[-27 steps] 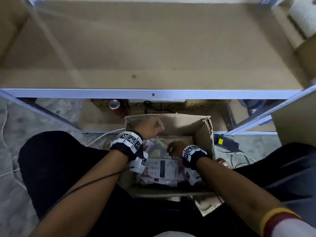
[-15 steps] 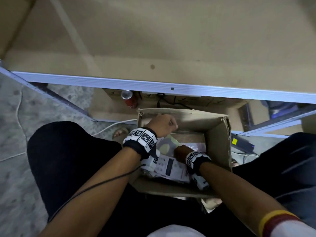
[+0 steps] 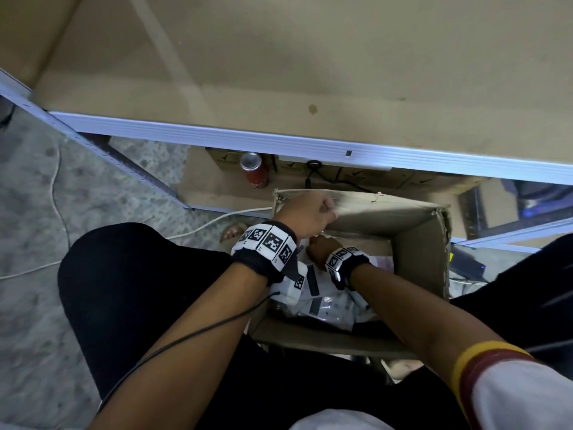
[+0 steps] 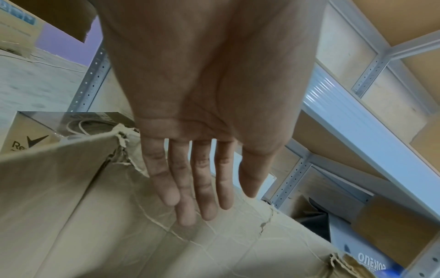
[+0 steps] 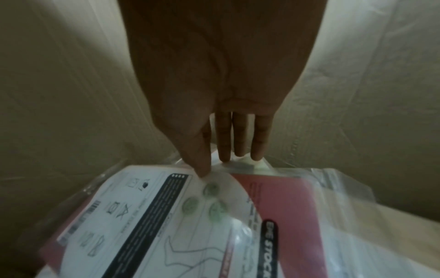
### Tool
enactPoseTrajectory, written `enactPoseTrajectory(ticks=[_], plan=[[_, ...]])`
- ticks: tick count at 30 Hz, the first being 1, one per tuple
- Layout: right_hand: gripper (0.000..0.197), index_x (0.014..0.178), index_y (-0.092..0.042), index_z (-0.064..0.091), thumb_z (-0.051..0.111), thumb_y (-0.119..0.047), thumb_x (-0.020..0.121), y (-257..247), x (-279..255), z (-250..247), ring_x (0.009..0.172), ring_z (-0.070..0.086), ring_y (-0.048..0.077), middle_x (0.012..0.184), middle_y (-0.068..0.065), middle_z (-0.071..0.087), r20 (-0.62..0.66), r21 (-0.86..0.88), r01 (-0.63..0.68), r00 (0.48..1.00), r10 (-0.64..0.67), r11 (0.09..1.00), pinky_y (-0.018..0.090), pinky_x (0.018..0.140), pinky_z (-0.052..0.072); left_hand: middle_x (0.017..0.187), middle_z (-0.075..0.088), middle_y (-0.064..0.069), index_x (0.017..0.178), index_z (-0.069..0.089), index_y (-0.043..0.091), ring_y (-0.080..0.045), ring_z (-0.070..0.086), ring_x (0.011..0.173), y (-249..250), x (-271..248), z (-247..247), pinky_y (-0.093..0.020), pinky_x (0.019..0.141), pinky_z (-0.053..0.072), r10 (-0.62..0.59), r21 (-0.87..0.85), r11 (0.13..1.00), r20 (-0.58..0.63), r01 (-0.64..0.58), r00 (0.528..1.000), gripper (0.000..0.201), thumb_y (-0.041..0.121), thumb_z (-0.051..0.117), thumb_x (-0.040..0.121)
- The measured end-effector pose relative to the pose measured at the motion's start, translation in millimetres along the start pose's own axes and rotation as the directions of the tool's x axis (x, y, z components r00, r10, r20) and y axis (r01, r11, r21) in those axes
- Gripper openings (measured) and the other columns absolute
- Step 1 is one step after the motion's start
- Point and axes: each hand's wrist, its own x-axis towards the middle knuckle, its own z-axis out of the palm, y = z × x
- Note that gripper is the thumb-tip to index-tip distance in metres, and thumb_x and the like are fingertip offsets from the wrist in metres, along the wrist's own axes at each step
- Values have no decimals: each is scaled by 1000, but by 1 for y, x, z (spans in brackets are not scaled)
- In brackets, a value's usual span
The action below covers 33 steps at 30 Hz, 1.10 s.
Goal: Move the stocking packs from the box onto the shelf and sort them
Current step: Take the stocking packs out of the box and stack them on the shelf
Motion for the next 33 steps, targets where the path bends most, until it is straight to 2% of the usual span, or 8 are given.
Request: enactPoseTrajectory(ticks=[6, 11, 15, 20, 22, 27, 29, 33], plan=[[42, 140, -7, 49, 53, -11, 98, 5, -3, 3, 139, 35, 36, 150, 21, 36, 62, -16, -30, 998, 31, 999, 48, 111, 38, 103, 68, 5, 101, 67, 23, -15, 62, 97, -5, -1, -6, -30, 79, 46, -8, -8, 1000, 1, 8, 1000, 16, 36, 60, 95], [47, 145, -10, 39, 51, -17, 100, 10, -22, 21, 137, 42, 33, 151, 18, 39, 175, 171, -153, 977, 122, 973, 44, 113, 36, 102, 67, 6, 101, 67, 24, -15, 61, 96, -8, 0, -5, -32, 81, 47, -11, 5, 1000, 11, 11, 1000, 16, 37, 60, 95], [74, 157, -23, 19, 62, -25, 97, 9, -41, 40, 142, 40, 25, 158, 7, 32, 198, 358, -234, 965, 172, 904, 40, 115, 34, 103, 66, 7, 102, 67, 24, -16, 61, 97, -4, -4, 1, -33, 84, 49, -6, 56, 998, 5, 5, 1000, 17, 38, 60, 95], [84, 158, -21, 11, 65, -18, 94, 3, -51, 41, 135, 48, 28, 153, 12, 40, 194, 370, -221, 968, 158, 902, 42, 109, 41, 108, 71, 2, 101, 70, 19, -18, 64, 102, -6, -14, 11, -33, 91, 52, -20, 64, 998, 19, 19, 1000, 18, 34, 62, 94], [81, 158, -19, 16, 65, -17, 94, 2, -55, 42, 134, 48, 29, 152, 12, 41, 191, 367, -223, 968, 161, 903, 41, 109, 42, 107, 72, 3, 100, 71, 19, -18, 64, 101, -8, -18, 15, -29, 86, 50, -18, 86, 996, 19, 16, 1000, 19, 35, 61, 94], [54, 143, -7, 47, 66, -18, 93, 0, -65, 33, 127, 54, 34, 142, 17, 52, 188, 341, -211, 970, 153, 916, 43, 105, 46, 96, 67, 7, 100, 72, 19, -15, 62, 97, -9, -21, 18, -24, 80, 42, -20, 82, 996, 13, 19, 1000, 19, 35, 63, 94], [48, 134, -4, 56, 68, -20, 91, 5, -71, 28, 121, 59, 33, 136, 18, 56, 152, 305, -190, 977, 149, 933, 42, 99, 51, 100, 67, 4, 101, 72, 19, -16, 61, 99, -6, -17, 18, -27, 85, 46, -16, 78, 997, 12, 15, 1000, 19, 35, 63, 94], [44, 126, 1, 55, 69, -19, 89, 32, -91, 9, 116, 59, 34, 129, 21, 56, 109, 320, -232, 972, 208, 918, 42, 99, 50, 116, 69, -2, 102, 73, 19, -20, 62, 110, 5, -9, 28, -35, 98, 48, -6, 78, 997, 32, 4, 999, 18, 33, 63, 95]])
